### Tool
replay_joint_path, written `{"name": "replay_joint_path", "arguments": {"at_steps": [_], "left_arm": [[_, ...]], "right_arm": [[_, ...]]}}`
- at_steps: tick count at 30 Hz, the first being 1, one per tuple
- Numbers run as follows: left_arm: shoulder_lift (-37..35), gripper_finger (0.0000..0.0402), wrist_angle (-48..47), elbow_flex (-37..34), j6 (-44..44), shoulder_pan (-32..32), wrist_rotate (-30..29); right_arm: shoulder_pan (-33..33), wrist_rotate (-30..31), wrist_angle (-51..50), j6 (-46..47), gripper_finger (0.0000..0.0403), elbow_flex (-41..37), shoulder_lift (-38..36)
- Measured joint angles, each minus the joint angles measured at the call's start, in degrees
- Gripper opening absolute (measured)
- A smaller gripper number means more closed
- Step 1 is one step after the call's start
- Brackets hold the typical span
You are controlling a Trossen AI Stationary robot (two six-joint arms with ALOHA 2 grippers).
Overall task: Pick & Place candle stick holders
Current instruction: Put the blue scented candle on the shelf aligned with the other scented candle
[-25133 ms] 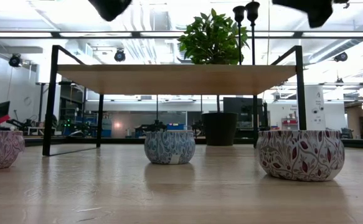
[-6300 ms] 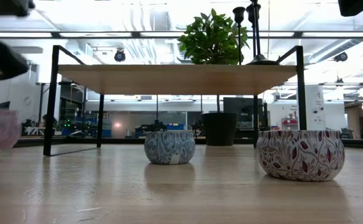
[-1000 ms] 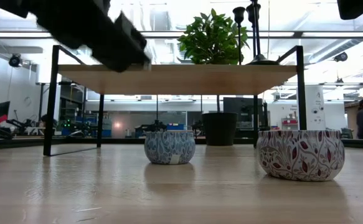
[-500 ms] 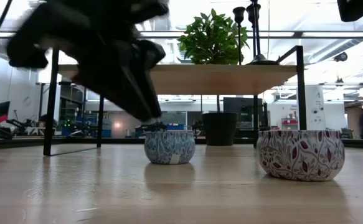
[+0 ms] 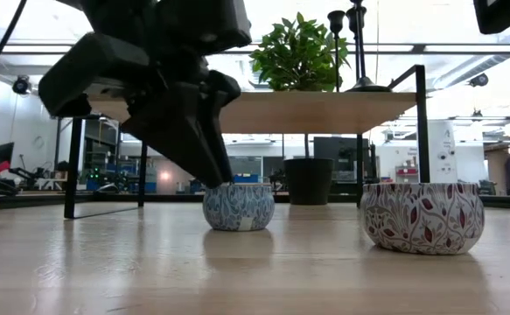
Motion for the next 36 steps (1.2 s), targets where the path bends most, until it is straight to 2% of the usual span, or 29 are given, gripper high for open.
{"name": "replay_joint_path", "arguments": {"at_steps": [14,23,28,32,36], "left_arm": [[0.7,0.0038,-0.9,-0.1,-1.2,0.0,1.1],[1.0,0.0037,-0.9,-0.1,-2.9,0.0,2.4],[1.0,0.0008,-0.9,-0.1,-4.3,0.0,2.4],[0.9,0.0005,-1.0,0.4,-4.9,-0.2,2.6],[0.7,0.0003,-1.5,3.1,-6.0,-0.9,5.5]], "right_arm": [[0.0,0.0,0.2,0.0,0.0052,0.0,0.0],[0.0,0.0,0.2,0.0,0.0052,0.0,0.0],[0.0,0.0,0.2,0.0,0.0052,0.0,0.0],[0.0,0.0,0.2,0.0,0.0052,-0.1,0.0],[0.0,0.0,0.2,0.0,0.0052,-0.1,0.0]]}}
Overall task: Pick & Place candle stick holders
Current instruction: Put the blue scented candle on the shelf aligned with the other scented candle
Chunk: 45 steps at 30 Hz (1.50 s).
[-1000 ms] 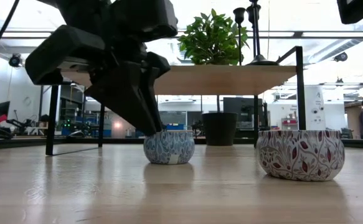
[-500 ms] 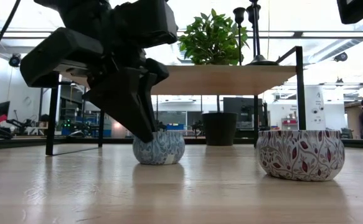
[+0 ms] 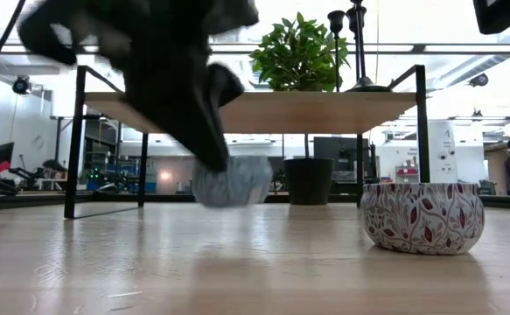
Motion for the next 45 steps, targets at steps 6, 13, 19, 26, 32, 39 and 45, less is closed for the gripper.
{"name": "replay_joint_path", "arguments": {"at_steps": [6,13,19,26,32,39,45], "left_arm": [[-1.4,0.0001,-8.6,9.2,-1.6,-1.8,3.9],[-5.0,0.0001,-32.7,21.3,-1.5,-2.2,-1.1],[-13.1,0.0,-42.7,21.6,-2.1,0.1,-13.4],[-23.6,0.0,-42.9,15.3,-5.8,7.2,-16.2],[-29.4,0.0,-40.2,5.9,-8.0,14.3,-7.6],[-31.0,0.0,-35.1,-0.8,-5.8,17.9,-3.1],[-30.8,0.0,-34.9,-1.2,-4.5,20.5,-3.1]], "right_arm": [[0.0,0.0,0.0,0.0,0.0052,0.0,0.0],[0.0,0.0,0.0,0.5,0.0052,0.0,0.0],[0.0,0.0,0.0,0.9,0.0052,-0.1,0.0],[0.0,0.0,0.0,0.9,0.0052,-0.2,0.0],[0.0,0.0,0.0,0.9,0.0052,-0.2,0.0],[-0.2,0.0,0.0,0.9,0.0052,-0.2,0.0],[-0.3,0.0,0.0,0.9,0.0052,-0.2,0.0]]}}
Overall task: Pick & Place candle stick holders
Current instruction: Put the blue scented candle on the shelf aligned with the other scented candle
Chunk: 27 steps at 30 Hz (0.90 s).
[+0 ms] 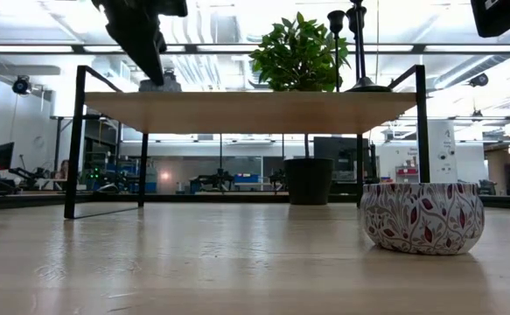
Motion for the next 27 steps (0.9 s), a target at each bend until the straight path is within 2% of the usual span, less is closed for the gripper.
{"name": "replay_joint_path", "arguments": {"at_steps": [10,27], "left_arm": [[0.2,0.0007,3.2,0.0,-0.2,2.4,4.5],[0.2,0.0023,2.5,0.0,-0.3,2.5,2.4]], "right_arm": [[0.0,0.0,-0.1,0.2,0.0052,0.0,0.0],[0.0,0.0,0.0,0.2,0.0052,-0.2,0.0]]}}
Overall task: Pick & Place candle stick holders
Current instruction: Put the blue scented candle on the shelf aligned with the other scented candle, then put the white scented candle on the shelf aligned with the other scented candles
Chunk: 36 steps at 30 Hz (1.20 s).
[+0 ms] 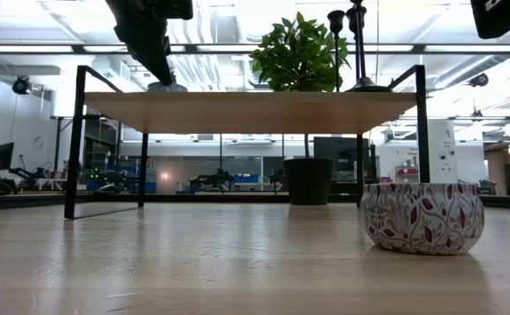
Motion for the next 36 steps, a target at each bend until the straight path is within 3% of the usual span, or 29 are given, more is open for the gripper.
{"name": "replay_joint_path", "arguments": {"at_steps": [7,11,19,28,36], "left_arm": [[-0.4,0.0023,1.9,0.0,-2.0,-1.1,0.9],[-0.3,0.0023,9.8,0.0,-3.0,-4.2,4.2],[2.8,0.0023,25.7,0.0,0.0,-13.2,5.4],[14.5,0.0023,41.5,-0.1,3.6,-20.4,9.5],[25.7,0.0025,53.0,-0.1,8.2,-22.0,13.2]], "right_arm": [[0.0,0.0,0.0,0.0,0.0052,0.0,0.0],[0.0,0.0,0.0,0.0,0.0052,0.0,0.0],[0.0,0.0,0.1,0.0,0.0052,0.0,0.0],[0.0,0.0,0.1,0.0,0.0052,0.0,0.0],[0.0,0.0,0.1,0.0,0.0052,0.0,0.0]]}}
